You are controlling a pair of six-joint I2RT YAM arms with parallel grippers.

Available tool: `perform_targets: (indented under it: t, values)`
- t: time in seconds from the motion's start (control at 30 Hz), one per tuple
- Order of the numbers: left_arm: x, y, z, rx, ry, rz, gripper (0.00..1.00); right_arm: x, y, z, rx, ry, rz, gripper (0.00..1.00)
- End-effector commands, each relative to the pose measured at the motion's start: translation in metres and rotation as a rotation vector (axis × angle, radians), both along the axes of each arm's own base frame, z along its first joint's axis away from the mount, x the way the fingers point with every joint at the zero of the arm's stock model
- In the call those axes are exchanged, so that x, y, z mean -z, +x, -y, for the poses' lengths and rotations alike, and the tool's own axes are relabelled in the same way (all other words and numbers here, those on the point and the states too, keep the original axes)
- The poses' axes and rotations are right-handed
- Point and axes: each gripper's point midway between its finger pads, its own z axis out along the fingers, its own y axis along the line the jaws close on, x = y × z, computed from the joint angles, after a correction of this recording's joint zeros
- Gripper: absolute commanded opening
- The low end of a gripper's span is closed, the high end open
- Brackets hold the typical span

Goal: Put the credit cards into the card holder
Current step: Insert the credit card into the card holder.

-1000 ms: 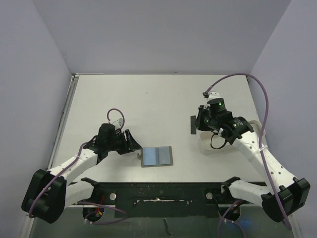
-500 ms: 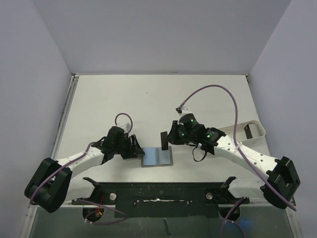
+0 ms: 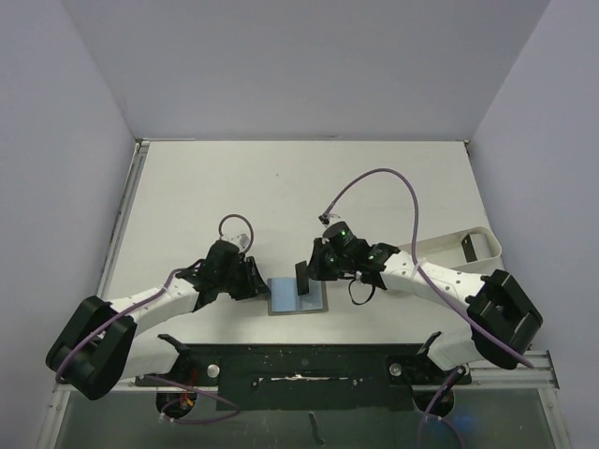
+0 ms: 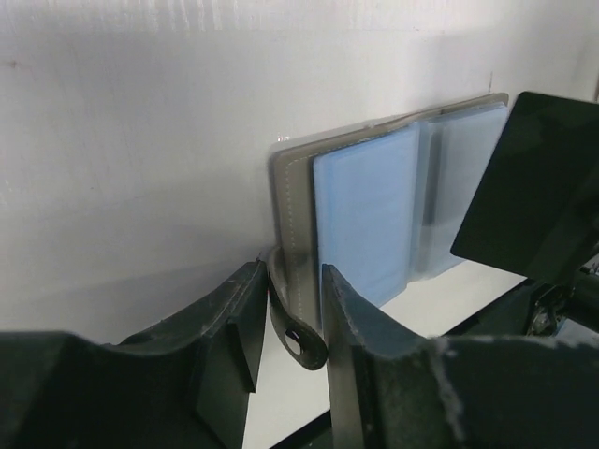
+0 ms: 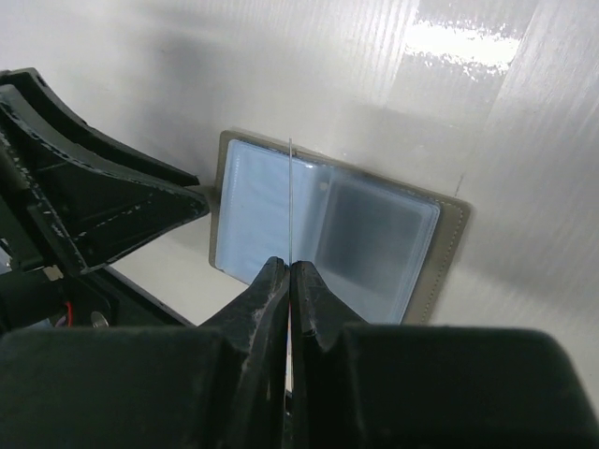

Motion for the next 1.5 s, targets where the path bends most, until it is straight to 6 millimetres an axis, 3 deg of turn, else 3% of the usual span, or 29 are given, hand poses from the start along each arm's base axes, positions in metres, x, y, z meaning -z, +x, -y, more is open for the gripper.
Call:
perform_targets:
  t: [0.0, 0.23, 0.7, 0.9, 1.0, 1.23, 1.47]
  values:
    - [-0.011, 0.009, 0.004, 0.0, -0.009, 0.058, 0.24, 0.002, -0.002, -0.014, -0.014, 0.075, -0.014, 0.0]
    - [-0.009, 0.007, 0.0, -0.01, 0.0, 0.06, 0.0, 0.031, -0.013, -0.01, -0.022, 0.038, -0.081, 0.0]
    - [-0.004, 0.003, -0.007, -0.029, 0.027, 0.05, 0.0, 0.054, -0.016, 0.013, -0.019, -0.023, -0.12, 0.08]
    - [-0.004, 0.003, -0.008, -0.033, 0.027, 0.05, 0.0, 0.053, -0.018, 0.01, -0.05, -0.024, -0.132, 0.09]
    - [-0.004, 0.003, -0.009, -0.038, 0.029, 0.05, 0.0, 0.042, -0.017, 0.003, -0.065, 0.013, -0.125, 0.0]
    - [-0.002, 0.0, -0.01, -0.051, 0.03, 0.045, 0.0, 0.016, -0.019, -0.01, -0.059, 0.14, -0.113, 0.0]
    - [-0.001, -0.001, -0.01, -0.062, 0.028, 0.042, 0.0, 0.023, -0.022, -0.017, -0.073, 0.166, -0.146, 0.0]
